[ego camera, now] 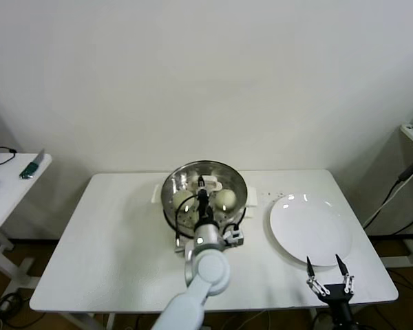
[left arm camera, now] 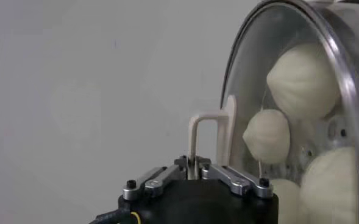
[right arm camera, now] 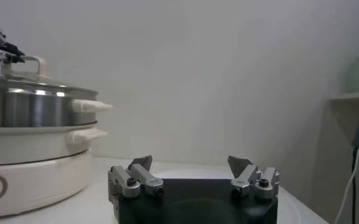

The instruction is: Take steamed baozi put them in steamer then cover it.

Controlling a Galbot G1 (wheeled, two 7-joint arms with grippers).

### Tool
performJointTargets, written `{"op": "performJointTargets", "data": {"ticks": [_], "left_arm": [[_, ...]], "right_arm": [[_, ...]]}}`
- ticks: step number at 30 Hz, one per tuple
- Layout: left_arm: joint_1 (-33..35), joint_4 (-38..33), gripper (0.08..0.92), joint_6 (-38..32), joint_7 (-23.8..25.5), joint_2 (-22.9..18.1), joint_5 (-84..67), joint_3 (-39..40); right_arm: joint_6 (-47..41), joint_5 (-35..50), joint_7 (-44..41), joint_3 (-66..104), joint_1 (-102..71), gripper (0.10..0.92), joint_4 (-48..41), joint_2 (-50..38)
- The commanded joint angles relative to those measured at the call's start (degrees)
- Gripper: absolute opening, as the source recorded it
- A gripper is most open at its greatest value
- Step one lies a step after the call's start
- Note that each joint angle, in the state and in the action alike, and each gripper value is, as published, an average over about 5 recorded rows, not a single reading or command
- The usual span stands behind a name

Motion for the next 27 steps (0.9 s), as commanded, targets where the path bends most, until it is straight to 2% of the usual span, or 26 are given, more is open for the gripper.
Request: {"op": "performJointTargets", "data": {"ticks": [1, 7, 10, 16, 21, 24, 27], "left_arm": [[0.09, -2.12, 0.236, 0.5, 0.31, 0.53, -1.97, 0.76], [0.84, -7.76, 0.41, 1.48, 0.48, 2.6, -6.36, 2.37], [1.62, -12.3, 0.479, 1.67, -0.3, 4.88, -9.81, 2.59], [5.26, -22.22, 0.669, 1.05, -6.1, 11.83, -22.93, 0.92], [10.25, -29.96, 0.797, -0.21, -10.22, 16.48, -40.45, -6.43], [13.02, -32.06, 0.819, -3.23, -13.94, 19.01, -51.69, -12.79], [16.78, -32.31, 0.822, -9.12, -19.52, 20.64, -65.91, -20.61]], "right_arm": [[-0.09, -0.11, -0.19, -0.12, 0.07, 0.823, 0.06, -0.01], [-0.55, -0.15, -0.34, -0.13, 0.39, 0.823, 0.02, -0.02], [-0.77, -0.18, -0.38, -0.11, 0.45, 0.823, 0.02, 0.03], [-1.25, 0.5, -0.86, -0.23, 0.4, 0.823, -0.19, 0.25], [-2.58, 2.46, 1.48, -0.65, 0.03, 0.823, 0.84, 0.94], [-4.33, 2.55, 2.65, -0.86, -0.44, 0.823, 1.81, 0.94], [-5.3, 2.53, 3.16, -1.16, -1.06, 0.823, 2.44, 0.29]]}}
